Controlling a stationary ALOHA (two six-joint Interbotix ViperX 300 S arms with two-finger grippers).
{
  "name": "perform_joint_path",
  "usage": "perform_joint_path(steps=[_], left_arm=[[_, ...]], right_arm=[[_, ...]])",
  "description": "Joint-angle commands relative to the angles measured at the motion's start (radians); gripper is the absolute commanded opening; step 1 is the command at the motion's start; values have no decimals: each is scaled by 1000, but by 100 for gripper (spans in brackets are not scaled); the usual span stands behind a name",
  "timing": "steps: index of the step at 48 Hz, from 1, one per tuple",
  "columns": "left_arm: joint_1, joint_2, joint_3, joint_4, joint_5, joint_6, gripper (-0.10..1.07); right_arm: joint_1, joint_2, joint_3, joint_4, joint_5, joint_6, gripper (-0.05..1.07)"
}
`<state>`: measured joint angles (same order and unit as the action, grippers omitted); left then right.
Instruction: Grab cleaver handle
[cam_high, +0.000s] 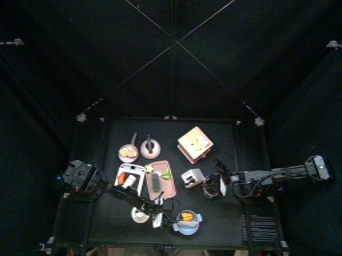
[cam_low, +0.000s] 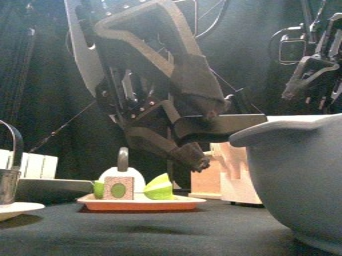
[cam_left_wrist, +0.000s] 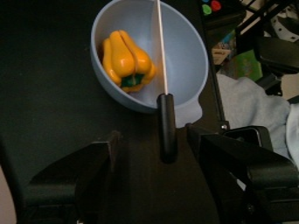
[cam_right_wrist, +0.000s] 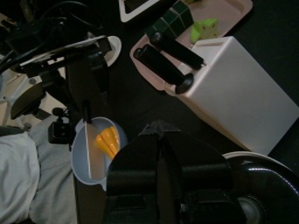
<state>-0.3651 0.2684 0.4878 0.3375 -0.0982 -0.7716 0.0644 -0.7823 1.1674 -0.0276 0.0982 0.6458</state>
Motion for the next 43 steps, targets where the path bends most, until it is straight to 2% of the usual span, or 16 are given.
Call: perform_joint_path(steps=[1,13,22,30,43], left_arm=[[-5,-9,-31,-3,9,3,95],[-5,-2,-63,2,94,3,93],[-5,-2,-80,2,155,5,80],[-5,-6,-81,2,161,5,68],[-5,-25,-80,40,160,6,57]], right_arm=[[-2,2,-11,2,-3,-2,1],[-3,2,-11,2,-3,-2,1],[-3,2,-11,2,-5,-2,1],[-3,2,-9,3,-3,-2,1],[-3,2,-9,8,0,0,1]])
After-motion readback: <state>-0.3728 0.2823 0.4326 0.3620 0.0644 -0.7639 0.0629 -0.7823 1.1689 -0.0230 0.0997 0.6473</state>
